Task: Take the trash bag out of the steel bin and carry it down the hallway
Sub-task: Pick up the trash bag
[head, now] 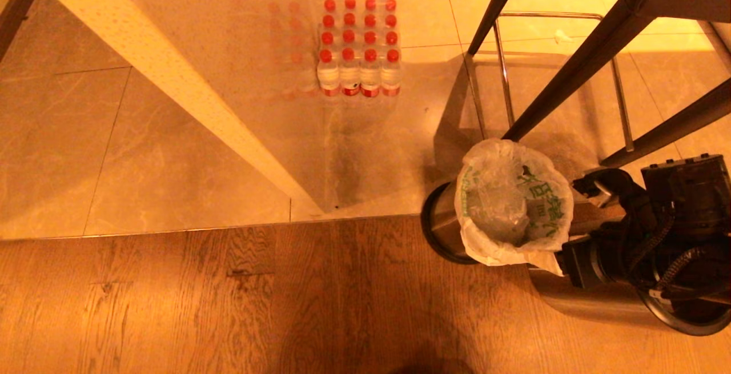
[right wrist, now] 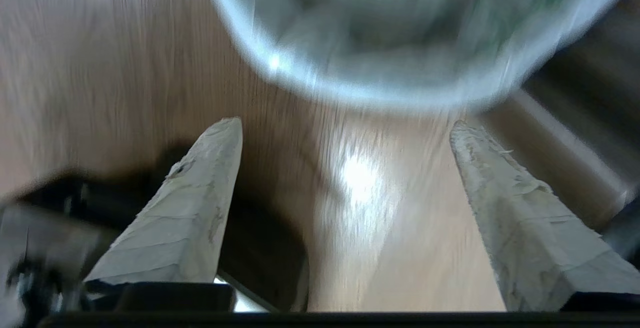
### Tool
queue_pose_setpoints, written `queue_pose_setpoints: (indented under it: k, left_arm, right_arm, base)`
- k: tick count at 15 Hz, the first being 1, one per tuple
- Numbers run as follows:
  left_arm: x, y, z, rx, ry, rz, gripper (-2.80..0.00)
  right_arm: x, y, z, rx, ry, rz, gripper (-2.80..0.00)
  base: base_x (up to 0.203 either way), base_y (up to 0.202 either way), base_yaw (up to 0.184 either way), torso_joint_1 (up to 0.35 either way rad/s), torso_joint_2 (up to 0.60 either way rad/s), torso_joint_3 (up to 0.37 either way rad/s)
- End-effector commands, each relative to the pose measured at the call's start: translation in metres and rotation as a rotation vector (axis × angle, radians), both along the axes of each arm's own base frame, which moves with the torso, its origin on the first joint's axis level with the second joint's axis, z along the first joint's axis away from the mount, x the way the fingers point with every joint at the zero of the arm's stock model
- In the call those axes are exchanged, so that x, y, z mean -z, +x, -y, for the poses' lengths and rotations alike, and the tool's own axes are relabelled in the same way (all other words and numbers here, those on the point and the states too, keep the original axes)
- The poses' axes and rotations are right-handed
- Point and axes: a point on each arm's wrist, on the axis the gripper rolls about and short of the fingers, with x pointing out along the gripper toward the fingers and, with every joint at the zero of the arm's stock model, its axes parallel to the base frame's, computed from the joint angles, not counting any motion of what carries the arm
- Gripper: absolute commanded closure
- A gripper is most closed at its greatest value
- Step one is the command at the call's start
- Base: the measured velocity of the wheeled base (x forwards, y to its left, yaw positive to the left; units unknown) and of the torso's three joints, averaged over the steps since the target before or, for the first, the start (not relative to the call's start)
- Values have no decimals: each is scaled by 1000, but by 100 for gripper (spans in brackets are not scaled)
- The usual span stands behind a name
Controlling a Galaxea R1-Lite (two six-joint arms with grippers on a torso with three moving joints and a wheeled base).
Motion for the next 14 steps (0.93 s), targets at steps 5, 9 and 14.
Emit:
queue_pose_setpoints:
  k: [5,9,14]
  left_arm:
    - [0,0,0,-1,-1,0,0]
    - [0,0,0,-1,0,0,0]
    - [0,0,0,-1,1,0,0]
  right_arm:
    - [16,57,-11,14,14,161,-280]
    - [-7,72,1,93,55,237,-280]
    - [-31,76,17,193,146,275,-280]
  base:
    - [0,0,0,0,0,0]
    - [0,0,0,0,0,0]
    - [0,0,0,0,0,0]
